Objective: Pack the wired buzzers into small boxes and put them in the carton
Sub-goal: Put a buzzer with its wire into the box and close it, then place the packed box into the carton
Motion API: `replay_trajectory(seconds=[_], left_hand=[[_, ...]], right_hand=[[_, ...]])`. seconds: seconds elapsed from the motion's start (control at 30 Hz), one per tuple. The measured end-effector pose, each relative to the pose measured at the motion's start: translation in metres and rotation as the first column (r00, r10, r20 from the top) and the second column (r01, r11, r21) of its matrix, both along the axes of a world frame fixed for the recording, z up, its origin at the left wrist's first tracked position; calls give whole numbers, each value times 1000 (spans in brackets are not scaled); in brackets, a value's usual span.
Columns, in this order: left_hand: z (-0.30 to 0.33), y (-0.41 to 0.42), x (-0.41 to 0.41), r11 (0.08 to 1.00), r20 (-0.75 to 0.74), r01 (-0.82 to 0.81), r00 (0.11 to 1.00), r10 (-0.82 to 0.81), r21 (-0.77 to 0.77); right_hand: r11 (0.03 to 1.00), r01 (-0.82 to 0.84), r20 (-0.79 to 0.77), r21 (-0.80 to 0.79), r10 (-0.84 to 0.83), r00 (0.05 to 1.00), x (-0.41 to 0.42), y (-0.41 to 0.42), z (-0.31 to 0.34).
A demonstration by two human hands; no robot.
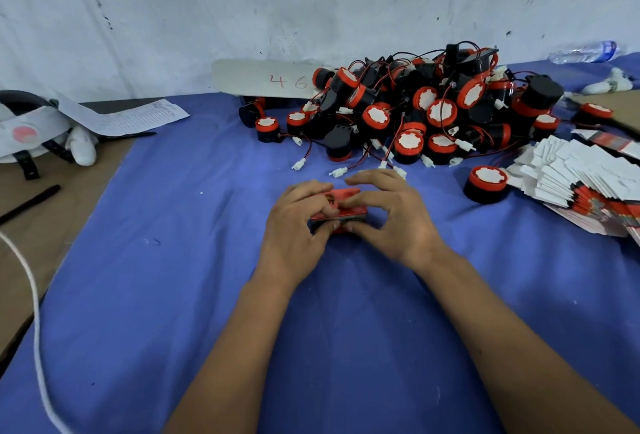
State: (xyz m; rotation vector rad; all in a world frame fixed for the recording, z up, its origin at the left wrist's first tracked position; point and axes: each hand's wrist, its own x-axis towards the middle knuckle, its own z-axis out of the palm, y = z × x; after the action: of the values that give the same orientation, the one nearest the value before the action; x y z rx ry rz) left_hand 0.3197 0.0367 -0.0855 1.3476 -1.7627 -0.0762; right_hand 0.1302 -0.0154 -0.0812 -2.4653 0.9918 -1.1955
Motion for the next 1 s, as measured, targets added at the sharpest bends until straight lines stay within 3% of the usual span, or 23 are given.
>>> replay_trajectory(seconds=[0.17,0.5,0.67,1.0], left_hand=[[-1,-2,1,999,-36,32,999,-32,15],[-2,-3,6,998,-80,-8,997,13,55],[-3,-3,9,988,-136,28,991,-8,151],[1,-5,12,984,-149,10,989,17,179]], right_hand=[[993,-9,21,121,7,1000,5,1,0],[995,0,0,96,0,1000,5,2,0],[993,17,-146,116,0,989,9,3,-2],[973,69,-220,219,-20,975,20,11,11]])
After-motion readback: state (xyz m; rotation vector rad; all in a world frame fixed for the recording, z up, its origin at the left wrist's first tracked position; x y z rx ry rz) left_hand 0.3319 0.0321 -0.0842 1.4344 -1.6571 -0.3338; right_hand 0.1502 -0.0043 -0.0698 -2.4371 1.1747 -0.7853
